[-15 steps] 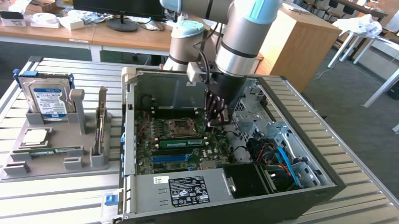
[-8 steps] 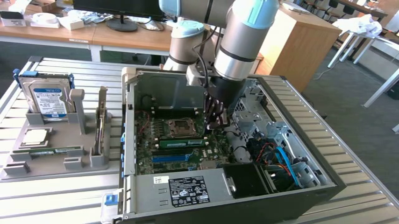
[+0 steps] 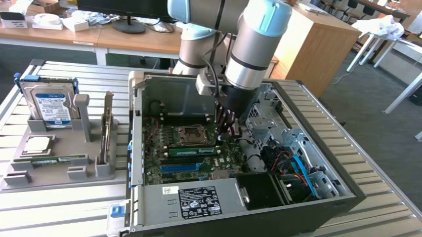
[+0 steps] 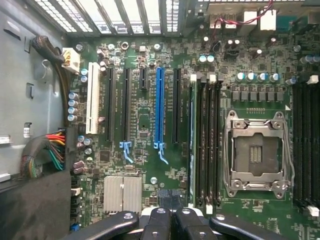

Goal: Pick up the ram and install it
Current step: 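Press down the ram until it locks into place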

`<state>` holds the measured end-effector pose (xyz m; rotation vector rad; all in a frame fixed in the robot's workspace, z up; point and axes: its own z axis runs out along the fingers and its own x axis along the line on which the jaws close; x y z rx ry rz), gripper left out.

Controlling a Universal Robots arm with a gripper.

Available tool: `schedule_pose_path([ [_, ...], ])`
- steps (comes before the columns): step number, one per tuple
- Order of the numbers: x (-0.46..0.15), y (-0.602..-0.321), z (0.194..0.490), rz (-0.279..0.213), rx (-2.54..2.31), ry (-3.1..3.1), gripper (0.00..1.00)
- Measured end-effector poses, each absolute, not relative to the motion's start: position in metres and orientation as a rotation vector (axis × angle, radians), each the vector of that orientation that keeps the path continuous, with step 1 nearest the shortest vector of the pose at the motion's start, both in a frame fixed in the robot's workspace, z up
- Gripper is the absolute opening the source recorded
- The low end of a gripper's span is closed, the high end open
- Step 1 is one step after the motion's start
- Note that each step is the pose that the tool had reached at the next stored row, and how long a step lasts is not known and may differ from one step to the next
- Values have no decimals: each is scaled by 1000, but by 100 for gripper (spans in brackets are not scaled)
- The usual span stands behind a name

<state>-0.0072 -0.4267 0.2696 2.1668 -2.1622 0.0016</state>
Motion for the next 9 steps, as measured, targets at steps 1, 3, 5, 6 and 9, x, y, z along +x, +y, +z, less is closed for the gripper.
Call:
schedule_pose_path([
  [1, -7, -427, 269, 2, 2166, -2162, 10],
  [3, -7, -427, 267, 3, 2166, -2162, 10],
  [5, -7, -427, 267, 3, 2166, -2161, 10],
  [6, -7, -427, 267, 4, 2166, -2161, 10],
  [9, -7, -427, 267, 3, 2166, -2162, 10],
])
